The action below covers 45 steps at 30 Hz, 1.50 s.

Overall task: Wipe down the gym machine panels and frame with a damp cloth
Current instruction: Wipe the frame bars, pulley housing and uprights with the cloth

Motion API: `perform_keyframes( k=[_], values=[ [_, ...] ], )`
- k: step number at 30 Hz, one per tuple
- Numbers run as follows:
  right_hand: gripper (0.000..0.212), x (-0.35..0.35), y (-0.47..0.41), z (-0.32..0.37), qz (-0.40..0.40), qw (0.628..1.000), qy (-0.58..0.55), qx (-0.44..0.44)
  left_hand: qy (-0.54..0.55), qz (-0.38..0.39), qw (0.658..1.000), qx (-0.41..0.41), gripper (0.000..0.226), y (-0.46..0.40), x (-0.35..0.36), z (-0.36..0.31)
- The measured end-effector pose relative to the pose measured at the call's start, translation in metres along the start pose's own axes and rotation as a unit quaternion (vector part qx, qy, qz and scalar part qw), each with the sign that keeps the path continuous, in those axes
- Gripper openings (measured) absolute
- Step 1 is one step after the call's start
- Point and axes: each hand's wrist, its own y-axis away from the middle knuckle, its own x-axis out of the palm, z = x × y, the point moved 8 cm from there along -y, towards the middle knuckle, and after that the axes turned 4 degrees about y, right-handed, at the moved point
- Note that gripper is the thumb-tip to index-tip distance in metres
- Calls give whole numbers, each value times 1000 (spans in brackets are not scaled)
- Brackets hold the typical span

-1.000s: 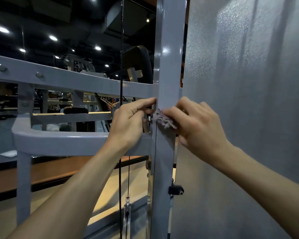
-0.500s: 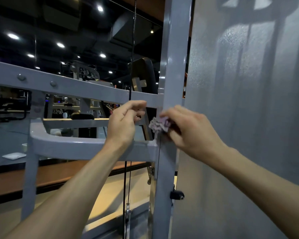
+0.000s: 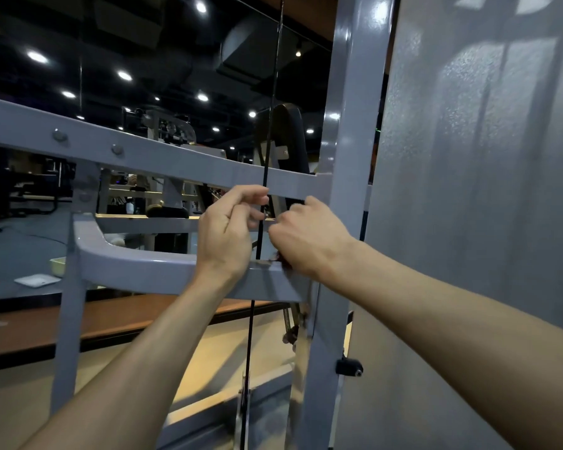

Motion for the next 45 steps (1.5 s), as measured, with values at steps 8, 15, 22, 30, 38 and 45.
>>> perform_keyframes(
  k=[8,15,22,30,38,45],
  values=[
    [6,-1,15,-3,121,983,-118,71,31,14,999,-19,40,-2,-4,1],
    [18,0,7,17,71,942,-281,172,68,-9,998,13,41,-13,-71,-27],
    [21,-32,-28,78,28,927,-358,110,59,17,998,13,42,-11,-70,-32],
    [22,22,30,6,86,947,-233,205,-5,3,1000,-8,43,-2,-115,-15],
    [25,-33,-49,92,-5,917,-374,141,-39,-39,998,-20,40,13,-166,-12],
    [26,-84,-105,176,-59,901,-430,31,-77,-107,991,-29,39,21,-210,-16]
  ],
)
